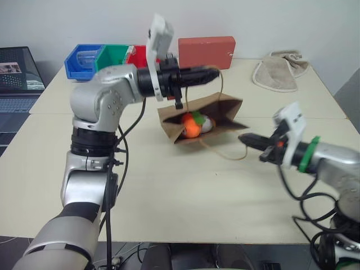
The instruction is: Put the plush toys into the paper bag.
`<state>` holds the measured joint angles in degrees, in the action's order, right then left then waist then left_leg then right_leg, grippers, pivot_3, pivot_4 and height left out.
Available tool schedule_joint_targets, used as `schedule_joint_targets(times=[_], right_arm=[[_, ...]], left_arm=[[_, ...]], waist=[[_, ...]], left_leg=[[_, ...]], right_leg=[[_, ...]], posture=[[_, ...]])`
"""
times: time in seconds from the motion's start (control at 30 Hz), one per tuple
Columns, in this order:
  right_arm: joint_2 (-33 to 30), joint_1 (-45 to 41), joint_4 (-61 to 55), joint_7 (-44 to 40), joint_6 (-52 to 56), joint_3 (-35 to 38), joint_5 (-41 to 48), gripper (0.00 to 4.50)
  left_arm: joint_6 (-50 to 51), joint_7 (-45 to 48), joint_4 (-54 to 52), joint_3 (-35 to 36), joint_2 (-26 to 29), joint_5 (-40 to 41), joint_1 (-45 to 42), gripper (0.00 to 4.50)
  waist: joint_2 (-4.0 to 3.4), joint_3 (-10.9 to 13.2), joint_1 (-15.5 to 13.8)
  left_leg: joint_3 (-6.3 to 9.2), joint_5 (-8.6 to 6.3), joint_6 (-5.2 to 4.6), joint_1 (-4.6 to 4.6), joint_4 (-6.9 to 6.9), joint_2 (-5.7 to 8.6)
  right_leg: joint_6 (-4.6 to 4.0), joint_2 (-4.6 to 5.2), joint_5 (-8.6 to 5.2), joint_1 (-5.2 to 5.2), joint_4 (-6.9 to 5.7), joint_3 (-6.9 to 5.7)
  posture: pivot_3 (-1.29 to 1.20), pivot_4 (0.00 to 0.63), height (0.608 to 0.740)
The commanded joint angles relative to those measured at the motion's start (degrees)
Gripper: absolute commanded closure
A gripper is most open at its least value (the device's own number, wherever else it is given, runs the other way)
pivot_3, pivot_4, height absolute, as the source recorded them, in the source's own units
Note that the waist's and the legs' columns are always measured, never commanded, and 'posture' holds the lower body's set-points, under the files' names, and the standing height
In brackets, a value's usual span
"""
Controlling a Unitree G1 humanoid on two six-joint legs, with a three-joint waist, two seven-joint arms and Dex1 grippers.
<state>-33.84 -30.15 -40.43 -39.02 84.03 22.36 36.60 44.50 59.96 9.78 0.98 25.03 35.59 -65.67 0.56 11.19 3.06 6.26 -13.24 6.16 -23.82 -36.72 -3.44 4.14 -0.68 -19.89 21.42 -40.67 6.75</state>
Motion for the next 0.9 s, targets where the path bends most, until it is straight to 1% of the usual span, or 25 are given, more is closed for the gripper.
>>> schedule_joint_targets(times=[0.03,0.17,0.27,0.3,0.37,0.57,0.73,0.83,0.9], right_arm=[[-2.4,-4.64,-0.32,-0.95,6.85,5.83,5.11,4.47],[-4.43,-7.26,3.64,0.95,8.47,6.8,8.2,4.47],[-3.57,-7.42,6.57,4.41,8.47,5.49,7.79,4.47],[-2.97,-8.24,7.86,5.6,8.47,5.65,8.47,4.47],[-3.26,-9.91,10.95,7.6,8.47,6.28,10.95,4.47],[-4.77,-10.89,14.71,12.27,8.47,6.2,14.92,4.47],[-0.89,-14.09,16.61,19.07,8.47,8.61,15.07,4.47],[-0.75,-15.45,16.86,21.1,8.47,9.19,15.22,3.91],[-1.0,-16.27,16.71,21.8,8.47,9.38,16.52,3.15]], left_arm=[[0.95,-1.6,1.88,2.07,-1.28,1.59,-3.24,4.5],[-2.19,-1.82,8.55,0.47,-3.53,-1.52,-5.16,4.5],[-5.2,-2.69,13.79,-1.28,-5.63,-4.88,-5.74,4.5],[-6.32,-3.67,15.89,-1.5,-6.43,-6.11,-6.5,4.5],[-7.4,-2.68,18.44,-1.46,-7.2,-6.94,-7.9,4.5],[-10.48,-0.49,21.54,-1.96,-8.58,-8.91,-9.01,4.5],[-12.6,-2.06,24.04,-0.91,-9.72,-10.18,-9.59,4.5],[-11.84,0.3,23.83,-0.72,-8.74,-9.65,-9.78,3.91],[-11.73,1.51,23.11,-0.64,-7.65,-9.7,-9.58,3.26]], waist=[[0.0,0.0,0.01],[0.0,0.0,0.05],[0.0,0.0,0.06],[0.0,0.0,0.05],[-0.02,0.01,0.06],[-0.06,0.02,0.09],[-0.07,0.03,0.14],[-0.08,0.03,0.15],[-0.08,0.03,0.19]], left_leg=[[-0.01,0.0,0.0,0.0,0.01,0.0],[-0.02,0.0,-0.01,-0.01,0.05,0.0],[-0.04,-0.01,-0.01,-0.03,0.08,0.0],[-0.05,-0.01,-0.01,-0.04,0.09,0.0],[-0.05,-0.01,-0.01,-0.07,0.09,0.0],[-0.09,0.0,0.0,-0.12,0.5,0.0],[-0.13,0.02,0.02,-0.19,0.67,-0.01],[-0.12,0.02,0.02,-0.23,0.67,-0.01],[-0.13,0.03,0.03,-0.24,0.68,-0.01]], right_leg=[[0.0,0.0,0.0,0.0,0.03,0.0],[0.0,0.01,0.0,0.01,0.12,0.01],[0.0,0.01,0.0,0.02,0.17,0.02],[0.0,0.01,0.0,0.02,0.19,0.03],[0.0,0.01,0.0,0.04,0.23,0.03],[-0.01,0.02,0.01,0.17,0.42,0.03],[-0.01,0.06,0.01,0.22,0.67,0.03],[-0.01,0.06,0.01,0.25,0.66,0.02],[-0.01,0.06,0.01,0.26,0.66,0.02]], posture=[[0.0,0.15,0.74],[0.0,0.15,0.74],[0.0,0.15,0.74],[0.0,0.15,0.74],[0.0,0.15,0.74],[0.0,0.15,0.74],[0.0,0.15,0.74],[0.0,0.15,0.74],[0.0,0.15,0.74]])
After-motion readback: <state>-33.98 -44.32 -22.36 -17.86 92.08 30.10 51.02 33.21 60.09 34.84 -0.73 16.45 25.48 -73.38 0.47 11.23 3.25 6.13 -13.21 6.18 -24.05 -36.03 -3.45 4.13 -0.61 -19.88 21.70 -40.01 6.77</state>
